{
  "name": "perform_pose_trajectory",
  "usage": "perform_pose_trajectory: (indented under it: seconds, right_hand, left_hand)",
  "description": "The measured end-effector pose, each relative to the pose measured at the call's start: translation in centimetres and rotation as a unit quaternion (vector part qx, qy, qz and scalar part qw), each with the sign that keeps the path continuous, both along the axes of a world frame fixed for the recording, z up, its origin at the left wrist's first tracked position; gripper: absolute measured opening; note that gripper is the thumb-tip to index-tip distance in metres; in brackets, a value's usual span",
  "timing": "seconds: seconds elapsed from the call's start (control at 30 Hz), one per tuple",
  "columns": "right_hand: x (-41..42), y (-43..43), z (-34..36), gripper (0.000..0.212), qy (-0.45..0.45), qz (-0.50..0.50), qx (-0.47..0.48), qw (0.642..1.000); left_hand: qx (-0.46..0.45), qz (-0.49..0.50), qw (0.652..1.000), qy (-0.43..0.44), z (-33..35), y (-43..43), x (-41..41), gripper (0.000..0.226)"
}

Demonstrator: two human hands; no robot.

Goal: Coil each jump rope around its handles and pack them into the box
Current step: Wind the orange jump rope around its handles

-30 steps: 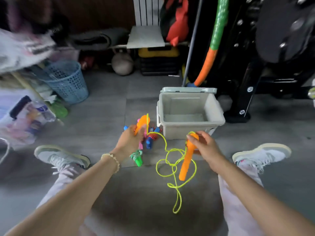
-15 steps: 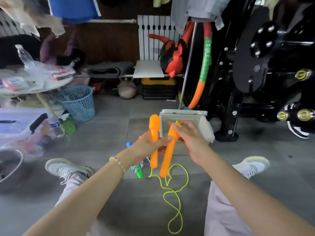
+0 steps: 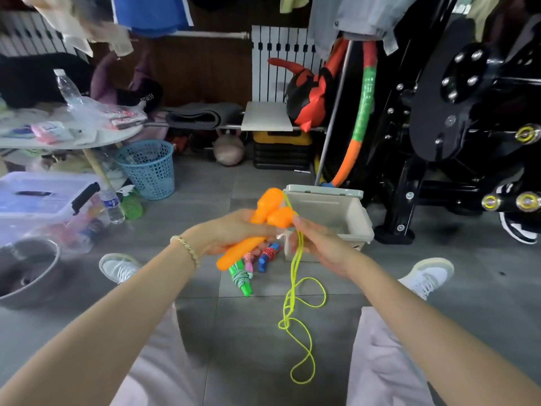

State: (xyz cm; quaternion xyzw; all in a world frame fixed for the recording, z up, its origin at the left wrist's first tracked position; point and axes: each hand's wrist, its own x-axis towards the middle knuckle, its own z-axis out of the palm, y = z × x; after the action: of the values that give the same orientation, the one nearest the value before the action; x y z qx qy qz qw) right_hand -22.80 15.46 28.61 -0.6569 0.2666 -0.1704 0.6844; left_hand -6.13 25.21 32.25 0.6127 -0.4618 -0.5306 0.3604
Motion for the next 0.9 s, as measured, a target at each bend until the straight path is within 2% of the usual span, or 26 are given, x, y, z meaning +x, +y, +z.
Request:
perform_pose_trajectory:
  seconds: [0.07, 0.13, 0.23, 0.3, 0.37, 0.47, 0.57, 0.7, 0.9]
  right_hand:
    - [-1.0, -0.4, -1.0, 0.039, 0.050, -0.007, -0.029, 0.998]
    - [-2.5, -0.9, -2.1, 0.017, 0.135, 0.026, -0.098, 0.986]
    - [-4.5, -1.8, -3.3, 0.022, 0.242, 0.038, -0.176, 0.953]
    - [-4.7, -2.5, -2.6, 0.027, 0.227, -0.014, -0.135, 0.964]
    - [-3.6, -3.2, -0.3, 0.031, 0.150, -0.070, -0.101, 0.981]
    - [-1.2, -4.2, 5.3, 0.027, 0.075, -0.112, -0.195, 0.972]
    - [0.3, -4.6, 11.4, 0.028, 0.008, -0.146, -0.269, 0.952]
    - [0.7, -4.1, 17.2, 0.028, -0.055, -0.167, -0.294, 0.940]
    - [0.3, -3.5, 18.7, 0.030, -0.078, -0.173, -0.300, 0.935]
  left_hand:
    - [-0.038, 0.144, 0.988, 0.040, -0.5, 0.2, 1.2, 0.009]
    - [-0.081, 0.263, 0.957, 0.095, -1.2, 0.2, 2.5, 0.010]
    - [-0.118, 0.360, 0.915, 0.135, -1.6, 0.4, 4.1, 0.012]
    - [-0.114, 0.357, 0.920, 0.115, -1.4, 0.5, 4.0, 0.012]
    - [-0.115, 0.325, 0.934, 0.092, -0.8, 0.4, 3.1, 0.010]
    - [-0.143, 0.265, 0.951, 0.076, 1.0, 0.1, 1.3, 0.017]
    - [-0.177, 0.245, 0.949, 0.088, 3.5, 0.3, -0.5, 0.018]
    - [-0.212, 0.231, 0.940, 0.138, 6.3, 0.9, -2.5, 0.017]
    - [-0.219, 0.199, 0.945, 0.140, 9.2, 0.9, -4.1, 0.034]
